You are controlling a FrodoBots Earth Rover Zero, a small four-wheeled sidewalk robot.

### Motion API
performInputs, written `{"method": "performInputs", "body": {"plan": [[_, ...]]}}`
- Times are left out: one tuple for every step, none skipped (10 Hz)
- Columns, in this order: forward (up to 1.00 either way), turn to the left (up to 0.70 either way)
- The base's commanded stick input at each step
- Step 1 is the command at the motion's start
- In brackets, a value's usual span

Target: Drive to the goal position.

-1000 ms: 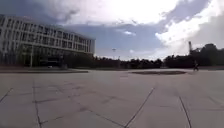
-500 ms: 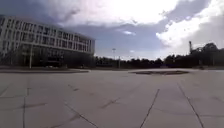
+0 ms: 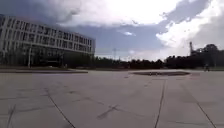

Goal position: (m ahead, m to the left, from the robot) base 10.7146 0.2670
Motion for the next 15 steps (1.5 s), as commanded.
{"method": "performInputs", "body": {"plan": [[0.50,0.01],[0.50,0.01],[0.50,0.01],[0.50,0.01],[0.50,0.01],[0.50,0.01],[0.50,0.01],[0.50,0.01],[0.50,0.01],[0.50,0.01],[0.50,0.01],[0.50,0.01],[0.50,0.01],[0.50,0.01],[0.50,0.01]]}}
